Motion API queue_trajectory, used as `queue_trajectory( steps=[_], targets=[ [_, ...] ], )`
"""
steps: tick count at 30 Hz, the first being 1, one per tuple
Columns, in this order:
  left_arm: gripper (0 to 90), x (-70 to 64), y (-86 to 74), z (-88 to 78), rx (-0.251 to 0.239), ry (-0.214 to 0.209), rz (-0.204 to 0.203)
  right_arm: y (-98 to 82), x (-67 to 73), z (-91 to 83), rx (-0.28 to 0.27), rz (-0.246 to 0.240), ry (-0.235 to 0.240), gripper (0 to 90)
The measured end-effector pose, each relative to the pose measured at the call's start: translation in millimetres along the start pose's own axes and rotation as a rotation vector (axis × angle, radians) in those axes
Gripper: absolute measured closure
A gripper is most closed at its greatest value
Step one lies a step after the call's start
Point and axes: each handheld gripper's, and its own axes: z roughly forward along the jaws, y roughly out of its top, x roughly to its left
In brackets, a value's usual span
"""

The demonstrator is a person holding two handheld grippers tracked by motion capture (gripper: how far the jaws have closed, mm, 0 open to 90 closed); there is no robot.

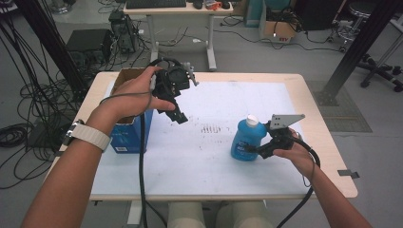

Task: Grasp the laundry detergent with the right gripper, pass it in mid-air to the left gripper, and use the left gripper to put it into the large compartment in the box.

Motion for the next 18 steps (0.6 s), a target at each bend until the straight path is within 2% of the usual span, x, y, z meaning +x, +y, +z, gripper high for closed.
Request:
queue_trajectory(
  steps=[9,10,18],
  targets=[
    [10.5,0.6,0.7,0.5,0.004,0.001,0.004,-1.1,1.2,1.3,-0.012,0.005,0.014,23.4],
    [10.5,0.6,0.7,0.6,0.004,0.001,0.004,-1.0,-0.8,2.4,-0.024,-0.024,0.016,24.9],
    [10.6,1.0,-0.4,0.5,0.002,0.001,-0.002,-1.3,0.0,3.9,-0.03,-0.028,0.031,33.1]
  ],
)
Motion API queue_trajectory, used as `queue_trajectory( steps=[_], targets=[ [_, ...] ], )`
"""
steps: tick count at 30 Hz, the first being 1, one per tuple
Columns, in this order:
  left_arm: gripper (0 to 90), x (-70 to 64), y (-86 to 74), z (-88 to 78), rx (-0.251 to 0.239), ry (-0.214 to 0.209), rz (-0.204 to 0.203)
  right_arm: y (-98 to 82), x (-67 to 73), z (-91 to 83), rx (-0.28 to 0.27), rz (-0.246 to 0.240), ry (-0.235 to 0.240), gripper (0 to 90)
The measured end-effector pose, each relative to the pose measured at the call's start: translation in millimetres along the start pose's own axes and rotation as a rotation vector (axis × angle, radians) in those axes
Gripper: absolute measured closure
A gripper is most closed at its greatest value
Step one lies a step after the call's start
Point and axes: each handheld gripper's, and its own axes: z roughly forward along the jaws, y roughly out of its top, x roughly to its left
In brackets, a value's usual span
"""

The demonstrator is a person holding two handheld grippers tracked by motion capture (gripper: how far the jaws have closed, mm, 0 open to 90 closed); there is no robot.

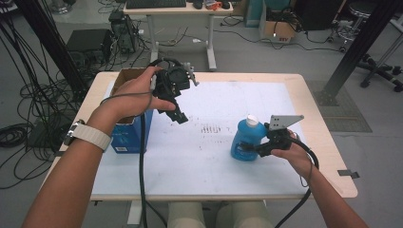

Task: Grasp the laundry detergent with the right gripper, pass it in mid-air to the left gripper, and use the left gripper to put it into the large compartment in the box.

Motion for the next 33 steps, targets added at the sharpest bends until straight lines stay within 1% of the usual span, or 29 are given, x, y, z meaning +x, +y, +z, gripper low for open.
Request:
queue_trajectory(
  steps=[4,6,7,8,16,21,26,33],
  targets=[
    [10.5,0.3,-1.4,0.4,-0.008,0.001,-0.005,-0.3,0.5,1.2,-0.007,-0.007,0.011,38.9],
    [10.6,0.6,-2.0,0.3,-0.007,0.002,-0.008,-1.2,0.7,1.3,-0.01,0.001,0.009,39.9],
    [10.6,0.5,-2.2,0.3,-0.008,0.003,-0.01,-1.7,0.2,1.4,-0.018,-0.001,0.01,40.0],
    [10.5,0.8,-2.3,0.1,-0.009,0.004,-0.005,-2.0,0.5,1.3,-0.017,0.005,0.01,40.1],
    [10.6,0.5,-2.0,0.1,-0.009,0.003,-0.004,-4.1,1.2,0.9,-0.03,0.016,0.01,40.6],
    [10.6,0.2,-1.6,-0.1,-0.01,0.003,-0.002,-3.8,0.2,1.2,-0.029,-0.006,0.014,40.9],
    [10.5,-0.1,-1.1,0.1,-0.012,0.003,-0.002,-4.5,1.1,1.0,-0.031,0.007,0.01,40.9],
    [10.7,-0.5,0.3,0.2,-0.014,0.005,0.0,-4.3,1.5,0.9,-0.03,-0.001,0.008,42.1]
  ],
)
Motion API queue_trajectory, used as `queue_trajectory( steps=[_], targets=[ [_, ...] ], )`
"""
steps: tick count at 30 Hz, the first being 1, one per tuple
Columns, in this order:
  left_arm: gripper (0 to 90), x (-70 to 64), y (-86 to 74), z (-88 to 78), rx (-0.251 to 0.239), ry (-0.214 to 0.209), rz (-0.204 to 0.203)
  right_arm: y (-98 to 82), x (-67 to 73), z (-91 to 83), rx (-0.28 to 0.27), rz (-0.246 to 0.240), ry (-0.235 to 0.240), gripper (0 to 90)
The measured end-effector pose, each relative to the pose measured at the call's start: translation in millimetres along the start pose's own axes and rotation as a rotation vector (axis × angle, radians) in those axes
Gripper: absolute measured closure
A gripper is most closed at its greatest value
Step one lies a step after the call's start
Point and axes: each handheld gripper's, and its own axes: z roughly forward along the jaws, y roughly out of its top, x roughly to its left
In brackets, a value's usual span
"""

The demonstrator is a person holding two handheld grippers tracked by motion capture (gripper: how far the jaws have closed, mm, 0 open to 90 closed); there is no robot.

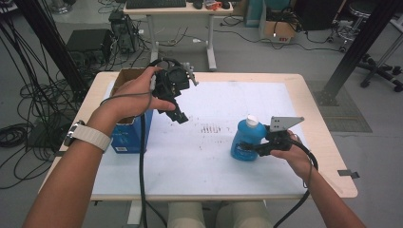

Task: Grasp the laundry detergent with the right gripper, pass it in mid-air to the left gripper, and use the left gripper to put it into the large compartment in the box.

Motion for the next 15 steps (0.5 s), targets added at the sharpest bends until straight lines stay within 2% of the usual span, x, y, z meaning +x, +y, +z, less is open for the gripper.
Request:
queue_trajectory(
  steps=[15],
  targets=[
    [10.7,-0.6,0.2,-1.6,-0.001,0.005,-0.002,0.4,-0.4,-0.2,0.003,0.0,0.0,42.6]
  ],
)
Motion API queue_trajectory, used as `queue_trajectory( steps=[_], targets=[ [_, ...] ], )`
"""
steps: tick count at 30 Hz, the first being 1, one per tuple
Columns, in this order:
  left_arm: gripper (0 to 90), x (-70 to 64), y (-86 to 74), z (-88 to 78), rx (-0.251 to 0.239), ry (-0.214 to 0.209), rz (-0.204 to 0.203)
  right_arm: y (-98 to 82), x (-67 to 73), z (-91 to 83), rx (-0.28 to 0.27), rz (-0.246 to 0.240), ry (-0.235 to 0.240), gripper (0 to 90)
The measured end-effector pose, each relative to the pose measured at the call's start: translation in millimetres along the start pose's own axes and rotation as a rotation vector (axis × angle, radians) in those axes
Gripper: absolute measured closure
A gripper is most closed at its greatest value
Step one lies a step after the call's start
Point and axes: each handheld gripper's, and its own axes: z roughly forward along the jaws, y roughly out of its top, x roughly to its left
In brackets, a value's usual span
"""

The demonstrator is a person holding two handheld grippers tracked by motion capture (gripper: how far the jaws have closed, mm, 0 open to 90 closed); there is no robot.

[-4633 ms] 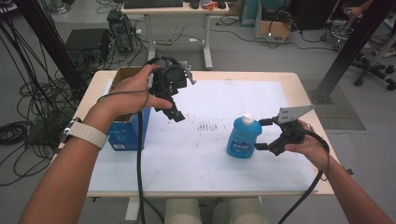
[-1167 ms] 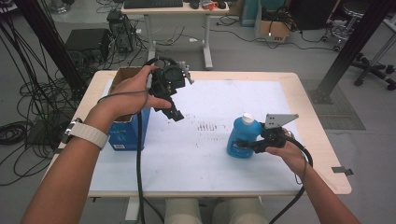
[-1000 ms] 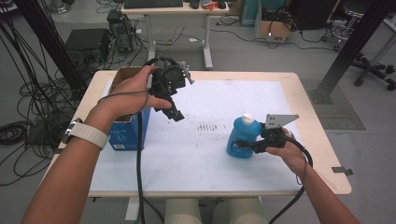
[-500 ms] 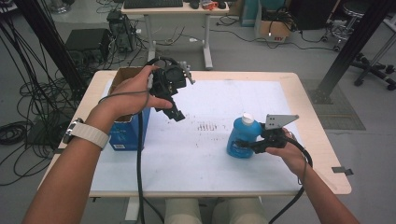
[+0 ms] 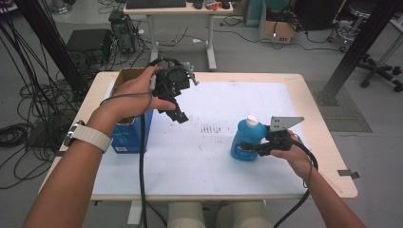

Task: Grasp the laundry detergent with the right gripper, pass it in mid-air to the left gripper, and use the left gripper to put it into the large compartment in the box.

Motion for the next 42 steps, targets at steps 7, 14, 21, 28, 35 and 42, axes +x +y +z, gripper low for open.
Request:
queue_trajectory(
  steps=[7,14,21,28,35,42],
  targets=[
    [10.7,0.0,0.5,0.0,0.002,0.0,0.002,0.2,0.1,0.1,0.001,0.001,-0.002,42.7],
    [10.6,-0.1,1.0,-0.4,0.002,0.0,0.001,0.0,0.1,-0.1,0.001,0.005,-0.001,42.6],
    [10.7,0.1,1.0,-1.3,0.0,0.001,0.002,0.2,-0.4,0.0,0.003,0.007,0.002,42.5],
    [10.7,-0.4,0.6,-1.9,0.0,0.004,0.0,0.5,-0.4,0.1,0.005,0.007,0.004,42.5],
    [10.7,-0.8,0.8,-2.2,0.0,0.004,0.001,0.4,-0.5,0.1,0.005,0.006,0.004,42.4],
    [10.7,-0.7,0.6,-1.9,-0.004,0.007,0.002,0.2,-0.2,-0.2,0.005,0.007,0.001,42.4]
  ],
)
